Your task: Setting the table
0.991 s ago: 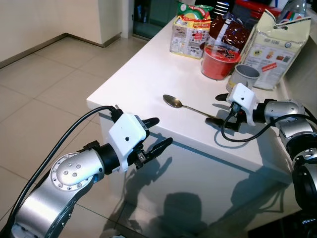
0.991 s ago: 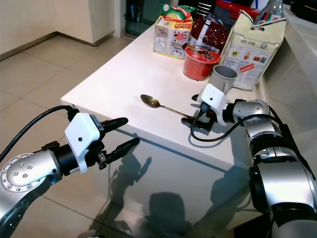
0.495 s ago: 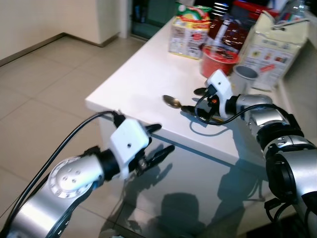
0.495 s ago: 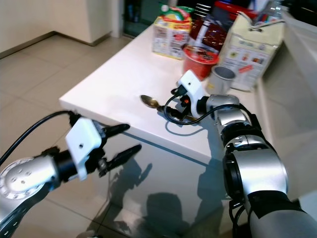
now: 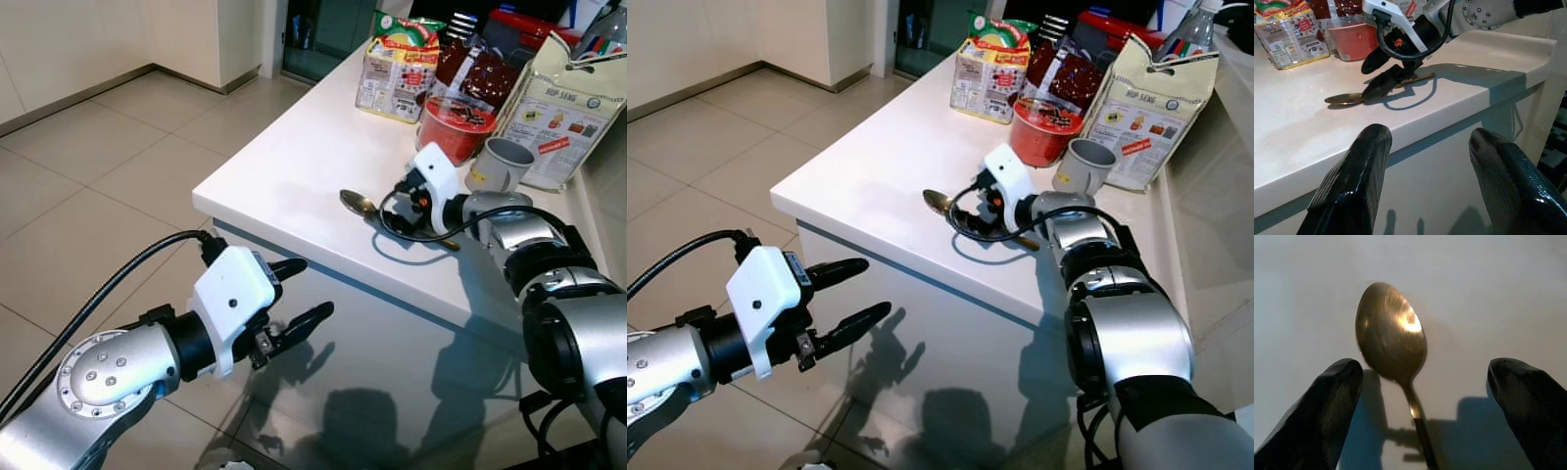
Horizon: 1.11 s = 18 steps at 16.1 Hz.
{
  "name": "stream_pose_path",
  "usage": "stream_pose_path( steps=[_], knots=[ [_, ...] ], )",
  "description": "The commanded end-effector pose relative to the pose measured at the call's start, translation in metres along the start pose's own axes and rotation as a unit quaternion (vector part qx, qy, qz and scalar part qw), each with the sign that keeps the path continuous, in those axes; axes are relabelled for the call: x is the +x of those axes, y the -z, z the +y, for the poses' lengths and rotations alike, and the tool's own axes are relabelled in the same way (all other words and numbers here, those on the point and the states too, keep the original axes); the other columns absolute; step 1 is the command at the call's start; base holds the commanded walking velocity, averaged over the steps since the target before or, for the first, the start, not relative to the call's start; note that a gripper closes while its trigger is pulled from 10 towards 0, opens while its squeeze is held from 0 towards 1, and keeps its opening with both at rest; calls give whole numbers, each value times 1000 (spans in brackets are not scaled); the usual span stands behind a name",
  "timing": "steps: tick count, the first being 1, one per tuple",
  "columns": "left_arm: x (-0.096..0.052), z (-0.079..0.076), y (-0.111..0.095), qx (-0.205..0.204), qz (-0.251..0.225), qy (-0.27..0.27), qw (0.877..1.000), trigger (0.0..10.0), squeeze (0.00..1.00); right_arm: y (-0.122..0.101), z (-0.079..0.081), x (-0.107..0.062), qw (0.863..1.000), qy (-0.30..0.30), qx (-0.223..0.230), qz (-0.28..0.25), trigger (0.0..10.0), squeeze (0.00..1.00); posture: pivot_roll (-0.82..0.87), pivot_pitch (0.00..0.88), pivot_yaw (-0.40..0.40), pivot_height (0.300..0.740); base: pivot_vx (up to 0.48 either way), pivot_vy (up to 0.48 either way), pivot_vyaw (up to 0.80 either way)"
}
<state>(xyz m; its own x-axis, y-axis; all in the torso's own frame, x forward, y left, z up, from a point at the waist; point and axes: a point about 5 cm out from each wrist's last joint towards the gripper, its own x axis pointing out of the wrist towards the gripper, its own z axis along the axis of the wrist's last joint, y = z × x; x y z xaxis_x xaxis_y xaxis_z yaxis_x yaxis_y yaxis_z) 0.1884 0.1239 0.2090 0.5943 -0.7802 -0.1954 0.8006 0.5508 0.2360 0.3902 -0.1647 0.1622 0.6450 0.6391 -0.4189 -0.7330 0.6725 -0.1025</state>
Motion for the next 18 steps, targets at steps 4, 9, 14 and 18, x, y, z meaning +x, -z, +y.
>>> stream_pose_path(
  steps=[4, 9, 14, 18],
  knots=[
    [0, -1, -6, 4, -6, 11, 1000, 10000, 0, 9, -8, -15, 999, -25, 4, 23, 10000, 0, 307, 31, -141, 740, 0, 0, 0],
    [0, -2, -8, -1, -3, 25, 1000, 10000, 0, 38, 1, -12, 996, -32, 27, 78, 9804, 0, 321, 41, -133, 740, 0, 0, 0],
    [-2, -4, -7, -8, 1, 32, 999, 10000, 0, 42, 5, -12, 993, -56, 59, 83, 0, 0, 324, 42, -131, 740, 0, 0, 0],
    [-1, -3, -7, -10, 2, 37, 999, 10000, 0, 45, 5, -15, 990, -71, 81, 87, 0, 0, 316, 37, -131, 740, 0, 0, 0]
  ],
)
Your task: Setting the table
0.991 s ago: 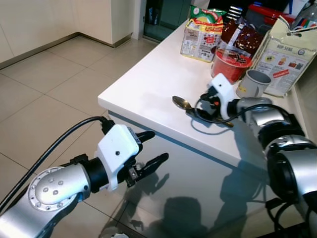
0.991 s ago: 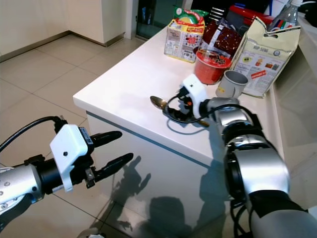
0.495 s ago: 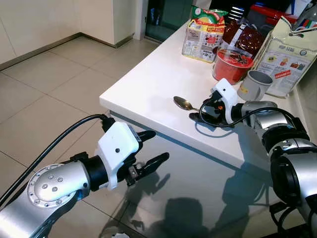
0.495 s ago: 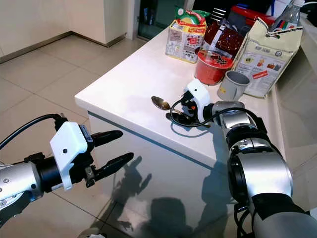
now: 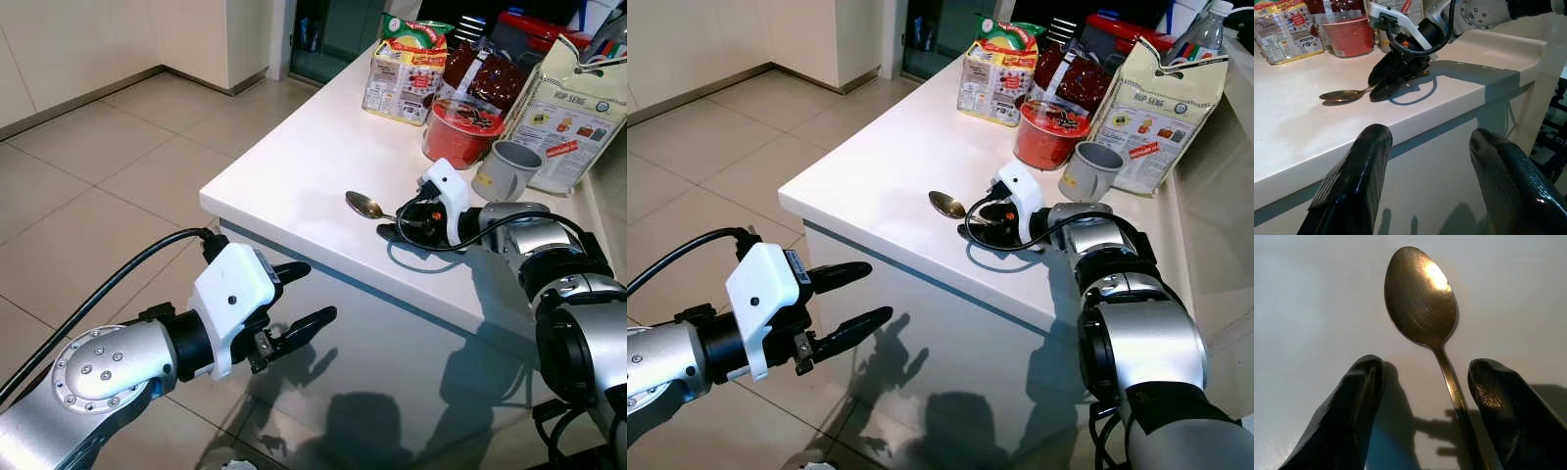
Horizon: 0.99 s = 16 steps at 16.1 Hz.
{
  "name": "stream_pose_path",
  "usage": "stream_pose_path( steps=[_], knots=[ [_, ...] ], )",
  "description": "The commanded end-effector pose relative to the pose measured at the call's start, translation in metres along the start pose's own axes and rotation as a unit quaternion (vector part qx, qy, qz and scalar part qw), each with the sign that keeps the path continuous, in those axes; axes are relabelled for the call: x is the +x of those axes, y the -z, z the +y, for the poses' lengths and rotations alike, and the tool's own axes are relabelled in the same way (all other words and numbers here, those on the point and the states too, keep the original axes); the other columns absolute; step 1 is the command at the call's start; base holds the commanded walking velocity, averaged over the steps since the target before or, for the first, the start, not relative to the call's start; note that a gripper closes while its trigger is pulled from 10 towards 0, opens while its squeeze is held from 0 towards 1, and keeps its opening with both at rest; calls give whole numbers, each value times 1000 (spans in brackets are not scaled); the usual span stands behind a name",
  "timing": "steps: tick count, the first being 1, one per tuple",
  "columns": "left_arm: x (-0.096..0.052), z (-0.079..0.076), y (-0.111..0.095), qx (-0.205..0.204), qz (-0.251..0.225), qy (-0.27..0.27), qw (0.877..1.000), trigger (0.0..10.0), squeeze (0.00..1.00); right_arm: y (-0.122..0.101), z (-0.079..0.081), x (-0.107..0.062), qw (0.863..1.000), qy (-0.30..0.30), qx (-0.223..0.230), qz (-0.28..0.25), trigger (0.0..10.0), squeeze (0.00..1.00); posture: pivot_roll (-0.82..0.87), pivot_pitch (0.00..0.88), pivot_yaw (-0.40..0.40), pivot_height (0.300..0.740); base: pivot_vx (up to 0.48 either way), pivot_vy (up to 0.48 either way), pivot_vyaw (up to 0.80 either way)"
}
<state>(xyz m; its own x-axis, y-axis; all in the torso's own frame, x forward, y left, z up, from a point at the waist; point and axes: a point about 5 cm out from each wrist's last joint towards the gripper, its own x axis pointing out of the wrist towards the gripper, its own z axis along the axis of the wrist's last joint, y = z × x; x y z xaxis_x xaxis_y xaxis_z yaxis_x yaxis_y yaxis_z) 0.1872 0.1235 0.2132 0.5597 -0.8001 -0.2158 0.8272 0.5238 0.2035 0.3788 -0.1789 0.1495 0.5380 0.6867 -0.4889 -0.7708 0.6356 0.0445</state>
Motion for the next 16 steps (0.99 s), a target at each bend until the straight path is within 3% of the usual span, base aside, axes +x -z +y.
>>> stream_pose_path(
  steps=[1, 16],
  knots=[
    [0, -3, -3, 3, -4, 16, 1000, 10000, 0, 27, 2, -2, 998, -15, 38, 44, 0, 0, 315, 37, -130, 740, 0, 0, 0],
    [2, -4, -3, 3, -3, 32, 999, 10000, 0, 26, 3, -3, 997, -30, 53, 36, 0, 0, 309, 16, -121, 740, 0, 0, 0]
  ],
)
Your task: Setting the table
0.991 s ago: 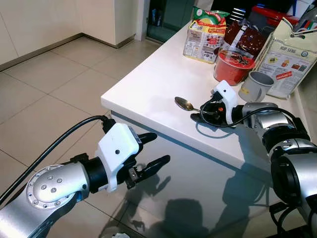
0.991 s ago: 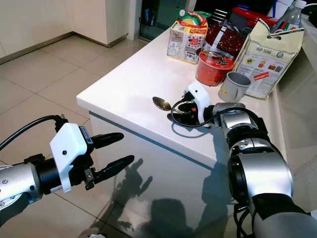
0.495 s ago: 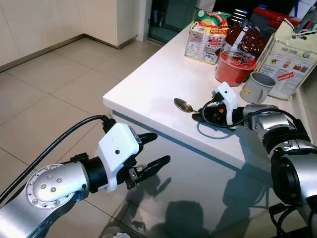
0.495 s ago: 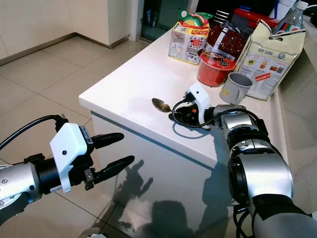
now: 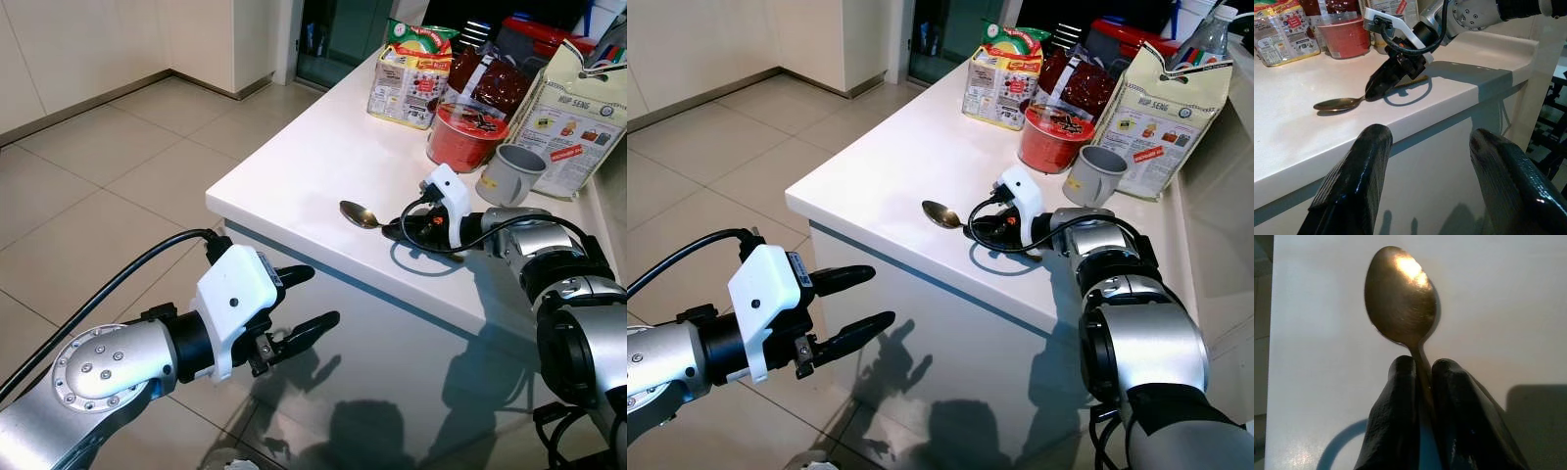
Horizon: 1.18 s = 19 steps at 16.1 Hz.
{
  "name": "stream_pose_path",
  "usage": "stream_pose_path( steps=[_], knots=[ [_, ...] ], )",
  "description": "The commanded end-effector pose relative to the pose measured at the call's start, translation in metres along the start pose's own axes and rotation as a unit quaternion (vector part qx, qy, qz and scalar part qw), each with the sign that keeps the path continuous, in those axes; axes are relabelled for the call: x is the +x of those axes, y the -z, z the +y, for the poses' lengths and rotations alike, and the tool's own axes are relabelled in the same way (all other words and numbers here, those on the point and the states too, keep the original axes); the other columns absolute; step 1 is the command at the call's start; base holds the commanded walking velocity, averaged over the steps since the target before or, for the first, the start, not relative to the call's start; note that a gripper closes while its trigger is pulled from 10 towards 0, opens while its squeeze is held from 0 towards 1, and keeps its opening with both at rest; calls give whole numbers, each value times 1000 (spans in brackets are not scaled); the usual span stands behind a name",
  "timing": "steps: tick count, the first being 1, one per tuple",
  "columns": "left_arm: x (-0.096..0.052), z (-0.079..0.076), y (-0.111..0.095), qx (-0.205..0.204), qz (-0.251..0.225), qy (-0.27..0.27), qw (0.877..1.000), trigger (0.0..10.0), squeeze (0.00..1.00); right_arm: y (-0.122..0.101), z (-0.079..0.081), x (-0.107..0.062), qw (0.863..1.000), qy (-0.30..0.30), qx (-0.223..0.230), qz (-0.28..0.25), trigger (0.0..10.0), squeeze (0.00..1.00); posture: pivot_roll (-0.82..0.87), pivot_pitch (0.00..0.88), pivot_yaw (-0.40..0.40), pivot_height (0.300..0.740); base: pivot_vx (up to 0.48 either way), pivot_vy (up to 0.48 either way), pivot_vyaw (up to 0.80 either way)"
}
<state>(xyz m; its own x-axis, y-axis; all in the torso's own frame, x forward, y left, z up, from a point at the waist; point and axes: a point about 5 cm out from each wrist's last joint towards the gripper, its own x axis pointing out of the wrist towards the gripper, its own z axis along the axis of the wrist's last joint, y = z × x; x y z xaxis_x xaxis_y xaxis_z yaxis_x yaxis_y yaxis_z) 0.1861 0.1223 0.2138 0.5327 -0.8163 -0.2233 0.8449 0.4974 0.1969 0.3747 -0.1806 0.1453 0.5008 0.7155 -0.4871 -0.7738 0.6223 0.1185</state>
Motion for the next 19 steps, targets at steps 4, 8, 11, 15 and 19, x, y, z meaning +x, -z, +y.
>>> stream_pose_path(
  steps=[4, 8, 11, 15, 19],
  knots=[
    [2, 0, -3, 5, -5, 15, 1000, 10000, 0, 15, 0, -2, 1000, -4, 25, 19, 0, 0, 306, 7, -121, 740, 0, 0, 0],
    [3, 3, -3, 11, -8, 8, 1000, 10000, 0, -11, -6, -12, 997, -1, 38, -72, 0, 0, 293, 0, -132, 740, 0, 0, 0],
    [4, 10, -3, 17, -12, -13, 1000, 10000, 0, -36, -15, -31, 984, 3, 51, -168, 0, 0, 277, 0, -137, 740, 0, 0, 0],
    [8, 30, -1, 26, -24, -104, 994, 10000, 0, -53, -24, -67, 966, -10, 33, -257, 0, 0, 242, 0, -125, 740, 0, 0, 0],
    [13, 59, 8, -15, -32, -259, 965, 10000, 0, -46, -1, -87, 954, 15, 32, -297, 0, 0, 178, 0, -93, 740, 0, 0, 0]
  ],
)
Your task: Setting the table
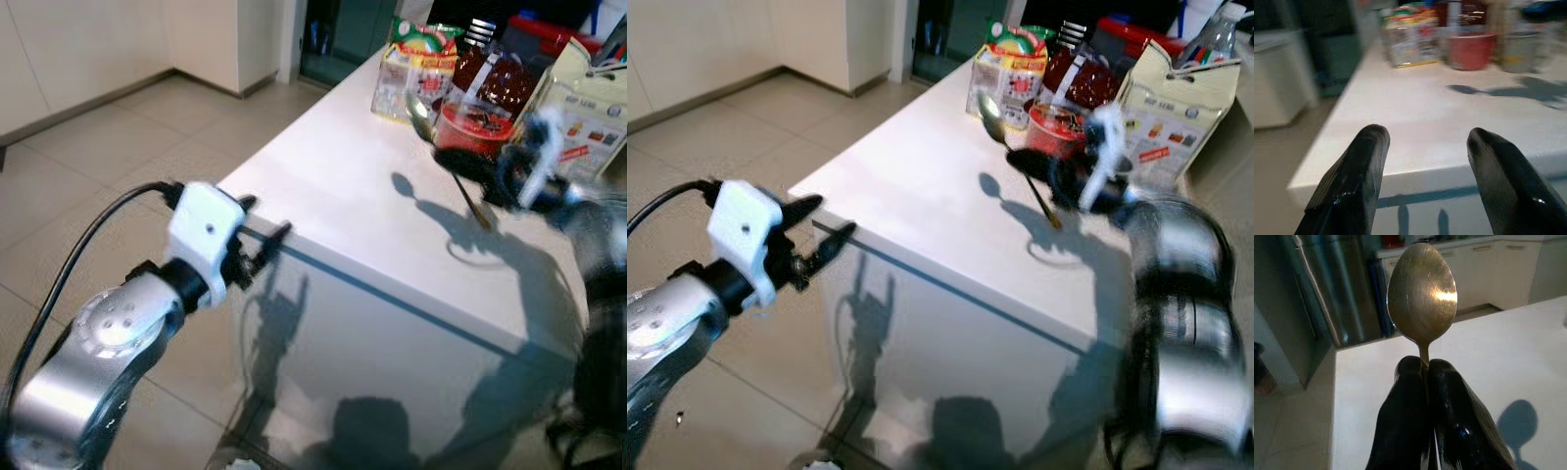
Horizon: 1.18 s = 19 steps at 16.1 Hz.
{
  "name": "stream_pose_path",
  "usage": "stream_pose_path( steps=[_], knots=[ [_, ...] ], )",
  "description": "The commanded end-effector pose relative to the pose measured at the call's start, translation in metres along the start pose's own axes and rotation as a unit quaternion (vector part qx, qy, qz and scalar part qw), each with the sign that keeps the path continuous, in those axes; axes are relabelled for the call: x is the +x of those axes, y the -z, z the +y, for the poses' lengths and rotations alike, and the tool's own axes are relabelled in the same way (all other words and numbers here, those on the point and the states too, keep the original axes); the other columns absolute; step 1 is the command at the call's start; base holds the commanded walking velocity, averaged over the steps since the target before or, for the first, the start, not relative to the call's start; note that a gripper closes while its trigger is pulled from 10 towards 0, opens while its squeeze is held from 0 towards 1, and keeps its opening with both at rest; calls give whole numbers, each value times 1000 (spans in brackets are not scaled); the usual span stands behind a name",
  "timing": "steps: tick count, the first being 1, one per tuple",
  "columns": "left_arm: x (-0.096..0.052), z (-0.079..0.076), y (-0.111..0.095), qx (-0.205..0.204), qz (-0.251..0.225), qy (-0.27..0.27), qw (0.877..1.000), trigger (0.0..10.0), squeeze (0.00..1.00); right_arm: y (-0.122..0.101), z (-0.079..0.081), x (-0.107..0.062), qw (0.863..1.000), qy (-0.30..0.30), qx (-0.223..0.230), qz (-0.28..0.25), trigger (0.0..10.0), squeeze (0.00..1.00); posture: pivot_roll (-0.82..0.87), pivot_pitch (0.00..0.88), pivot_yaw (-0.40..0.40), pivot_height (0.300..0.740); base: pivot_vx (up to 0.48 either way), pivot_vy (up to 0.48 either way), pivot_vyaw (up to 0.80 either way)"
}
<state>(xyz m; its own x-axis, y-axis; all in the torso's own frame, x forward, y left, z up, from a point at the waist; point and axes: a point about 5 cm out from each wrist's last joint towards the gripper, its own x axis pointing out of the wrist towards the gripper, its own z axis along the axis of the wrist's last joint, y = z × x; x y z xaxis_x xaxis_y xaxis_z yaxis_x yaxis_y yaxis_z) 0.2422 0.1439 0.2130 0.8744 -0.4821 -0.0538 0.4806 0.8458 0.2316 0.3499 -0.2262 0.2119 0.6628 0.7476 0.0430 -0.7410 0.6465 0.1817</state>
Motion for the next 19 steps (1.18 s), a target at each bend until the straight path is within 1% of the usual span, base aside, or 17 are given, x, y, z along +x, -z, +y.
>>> stream_pose_path(
  steps=[1, 2, 3, 4, 5, 6, 7, 8, 10, 11, 12, 13, 14, 15, 16, 18, 19],
  knots=[
    [4, 0, 3, 2, 2, -25, 1000, 10000, 0, -13, 14, -9, 999, 23, 1, -41, 0, 0, 162, 0, -81, 740, 0, 0, 0],
    [6, -1, 7, 8, 4, -37, 999, 10000, 0, -10, 26, -15, 996, 54, 12, -68, 0, 0, 136, 0, -61, 740, 0, 0, 0],
    [7, -1, 9, 5, 6, -48, 999, 10000, 0, -8, 34, -17, 994, 70, 20, -85, 0, 0, 118, 0, -47, 740, 0, 0, 0],
    [10, 0, 11, 4, 7, -62, 998, 10000, 0, -6, 46, -20, 990, 90, 29, -103, 0, 0, 99, 0, -33, 740, 0, 0, 0],
    [15, -2, 10, 14, 4, -60, 998, 10000, 0, -5, 61, -22, 985, 118, 33, -123, 0, 0, 73, 0, -18, 740, 0, 0, 0],
    [19, -3, 9, 22, -4, -56, 998, 10000, 0, -5, 72, -23, 981, 142, 31, -125, 0, 0, 55, 0, -4, 740, 0, 0, 0],
    [22, 0, 8, 29, -11, -56, 998, 10000, 0, -5, 84, -21, 979, 171, 5, -114, 4863, 0, 16, 0, 17, 740, 0, 0, 0],
    [26, 2, 8, 35, -13, -57, 998, 10000, 0, -6, 92, -20, 976, 187, -8, -112, 10000, 0, 8, 0, 24, 740, 0, 0, 0],
    [31, 4, 3, 40, -21, -60, 997, 10000, 0, -10, 99, -19, 972, 202, -8, -121, 10000, 0, 9, 0, 19, 740, 0, 0, 0],
    [30, 5, -3, 39, -34, -63, 997, 10000, 0, -13, 107, -17, 968, 214, -8, -132, 10000, 0, 3, 0, 17, 740, 0, 0, 0],
    [33, 8, -7, 37, -40, -66, 996, 10000, 0, -15, 112, -13, 966, 221, -4, -136, 10000, 0, -2, 0, 19, 740, 0, 0, 0],
    [35, 9, -7, 36, -40, -67, 996, 10000, 0, -13, 114, -10, 966, 223, -5, -127, 10000, 0, -3, 0, 19, 740, 0, 0, 0],
    [41, 10, -6, 33, -39, -67, 996, 10000, 0, -6, 116, -6, 966, 234, -4, -109, 10000, 0, 3, 0, 12, 740, 0, 0, 0],
    [43, 10, -3, 29, -36, -70, 997, 10000, 0, -2, 115, -4, 965, 243, 4, -102, 10000, 0, 4, 0, 10, 740, 0, 0, 0],
    [44, 8, 3, 23, -29, -73, 997, 10000, 0, 7, 115, 1, 962, 258, 21, -87, 10000, 0, 8, 0, 6, 740, -251, 0, 0],
    [42, 5, 7, 18, -22, -71, 997, 10000, 0, 12, 114, 5, 961, 261, 45, -83, 10000, 0, 19, 0, -8, 740, -268, 0, 0],
    [42, 5, 6, 18, -23, -72, 997, 10000, 0, 11, 114, 5, 961, 261, 44, -84, 10000, 0, 18, 0, -9, 740, -266, 0, 0]
  ],
)
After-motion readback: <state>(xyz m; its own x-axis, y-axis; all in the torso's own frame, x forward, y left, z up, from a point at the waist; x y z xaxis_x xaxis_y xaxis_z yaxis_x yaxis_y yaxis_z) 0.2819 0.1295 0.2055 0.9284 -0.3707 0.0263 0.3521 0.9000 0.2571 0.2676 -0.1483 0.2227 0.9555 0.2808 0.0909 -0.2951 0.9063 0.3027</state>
